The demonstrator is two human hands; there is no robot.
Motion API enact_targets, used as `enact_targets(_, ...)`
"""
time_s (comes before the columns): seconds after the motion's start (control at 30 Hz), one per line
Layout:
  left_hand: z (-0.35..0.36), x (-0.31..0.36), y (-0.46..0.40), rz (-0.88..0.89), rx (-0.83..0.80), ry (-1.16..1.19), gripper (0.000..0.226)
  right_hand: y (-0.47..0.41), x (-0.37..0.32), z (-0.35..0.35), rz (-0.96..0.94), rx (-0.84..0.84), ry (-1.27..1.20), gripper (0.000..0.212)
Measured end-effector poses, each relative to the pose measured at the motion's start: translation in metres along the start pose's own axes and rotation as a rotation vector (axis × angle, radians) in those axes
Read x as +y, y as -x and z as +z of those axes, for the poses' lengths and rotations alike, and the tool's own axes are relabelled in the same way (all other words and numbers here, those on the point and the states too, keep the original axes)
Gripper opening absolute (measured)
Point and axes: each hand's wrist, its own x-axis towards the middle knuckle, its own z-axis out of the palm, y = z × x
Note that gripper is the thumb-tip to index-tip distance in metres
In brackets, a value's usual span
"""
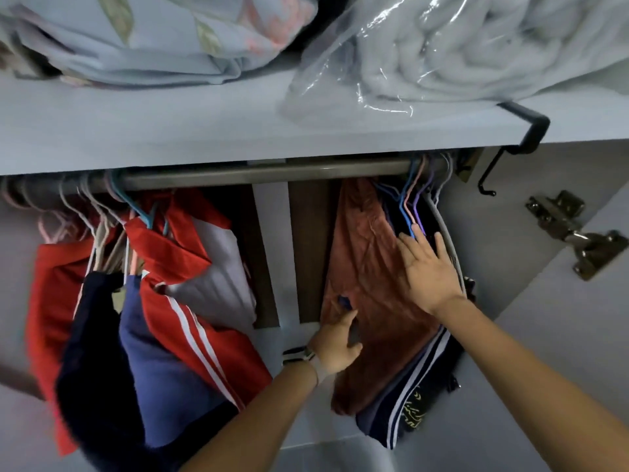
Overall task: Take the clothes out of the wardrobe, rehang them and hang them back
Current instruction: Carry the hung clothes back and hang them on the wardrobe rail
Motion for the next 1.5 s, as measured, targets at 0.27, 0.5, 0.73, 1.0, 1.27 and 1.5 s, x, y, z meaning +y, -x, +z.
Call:
enact_targets(0.27,0.005,-0.018,0.055,0.171,-0.140,-0.169,0.063,0.140,-0.039,0.010,0.229,-0.066,-0.306,0.065)
enact_targets(0.5,0.127,0.041,0.097,0.412,-0.385,-0.260,0.054,0.309,-0.067,0.029,0.663,-0.245,-0.610,0.064)
enact_targets(0.73,0.273,0.119,0.197,0.689,-0.781,-0.540,0.054,0.525,-0.076,0.045,1.167,-0.234,-0.690,0.063)
enact_targets(1.0,0.413,0.207,0.307,0.930,-1.049,-0.671,0.054,0.758,-0.111,0.041,1.746,-0.177,-0.724,0.063)
enact_targets(1.27,0.547,0.285,0.407,1.155,-1.177,-0.851,0.057,0.941,-0.125,0.040,2.040,-0.176,-0.717,0.061)
enact_targets(1.5,0.643,0.370,0.430,1.250,-1.156,-0.812,0.061,1.023,-0.072,0.054,2.205,-0.071,-0.692,0.048)
